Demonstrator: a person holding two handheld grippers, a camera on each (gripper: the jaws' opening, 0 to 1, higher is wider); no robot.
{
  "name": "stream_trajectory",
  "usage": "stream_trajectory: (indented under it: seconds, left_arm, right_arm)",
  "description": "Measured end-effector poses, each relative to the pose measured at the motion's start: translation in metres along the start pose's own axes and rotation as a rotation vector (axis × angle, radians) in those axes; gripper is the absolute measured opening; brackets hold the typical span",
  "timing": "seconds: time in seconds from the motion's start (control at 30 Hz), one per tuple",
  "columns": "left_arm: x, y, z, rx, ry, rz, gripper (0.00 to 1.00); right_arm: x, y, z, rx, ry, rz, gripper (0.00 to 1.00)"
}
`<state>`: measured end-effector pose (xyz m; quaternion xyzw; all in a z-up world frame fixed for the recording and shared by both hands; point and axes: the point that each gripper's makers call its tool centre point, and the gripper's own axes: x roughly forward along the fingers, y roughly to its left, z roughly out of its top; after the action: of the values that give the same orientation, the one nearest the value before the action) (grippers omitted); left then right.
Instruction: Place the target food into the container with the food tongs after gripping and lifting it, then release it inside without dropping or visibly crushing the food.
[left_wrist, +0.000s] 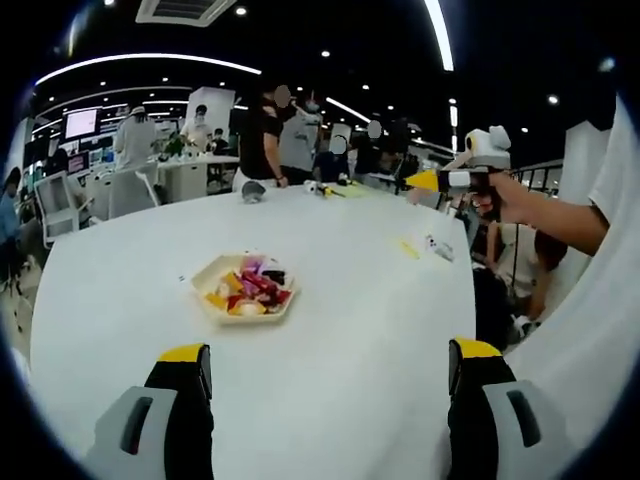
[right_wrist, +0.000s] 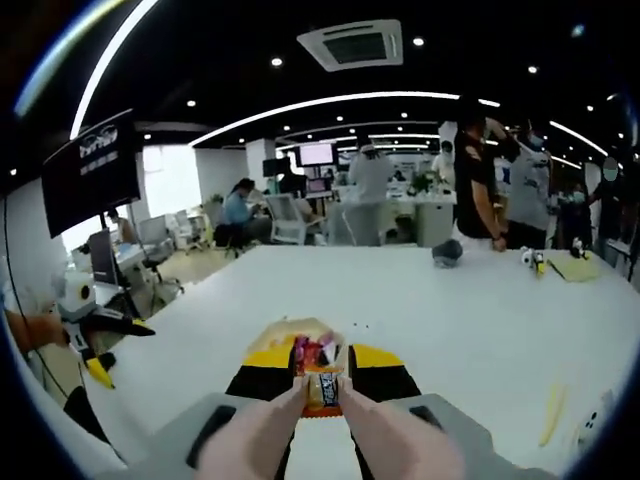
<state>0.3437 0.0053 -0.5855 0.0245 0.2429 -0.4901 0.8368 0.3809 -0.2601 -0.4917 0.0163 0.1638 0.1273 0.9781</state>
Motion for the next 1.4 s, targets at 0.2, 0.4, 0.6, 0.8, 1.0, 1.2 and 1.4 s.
stream_trajectory:
  seconds: [0.2, 0.4, 0.6, 0.8, 1.0, 1.2, 1.4]
  left_arm:
    - [-0.003, 0.005, -0.003, -0.021, -0.006, 0.016, 0.99]
    - [-0.007, 0.01, -0.002, -0.028, -0.016, 0.034, 0.99]
    - [-0.014, 0.019, -0.008, -0.054, -0.025, 0.065, 0.99]
    - [-0.02, 0.023, -0.013, -0.076, -0.027, 0.086, 0.99]
    - [-0.024, 0.028, -0.017, -0.088, -0.023, 0.107, 0.99]
    - [-0.028, 0.033, -0.015, -0.094, -0.035, 0.125, 0.99]
    - [-0.033, 0.037, -0.015, -0.098, -0.038, 0.142, 0.99]
  right_arm:
    - [0.017, -0.012, 0.013, -0.038, 0.0, 0.001, 0.19]
    - [0.039, -0.022, 0.026, -0.055, -0.003, 0.01, 0.19]
    - [0.055, -0.026, 0.042, -0.077, -0.006, 0.019, 0.19]
    - [0.071, -0.027, 0.05, -0.104, -0.001, 0.036, 0.19]
    - [0.089, -0.023, 0.055, -0.116, 0.005, 0.063, 0.19]
    - [0.105, -0.018, 0.063, -0.119, 0.006, 0.088, 0.19]
    - [0.119, -0.014, 0.072, -0.126, -0.004, 0.104, 0.19]
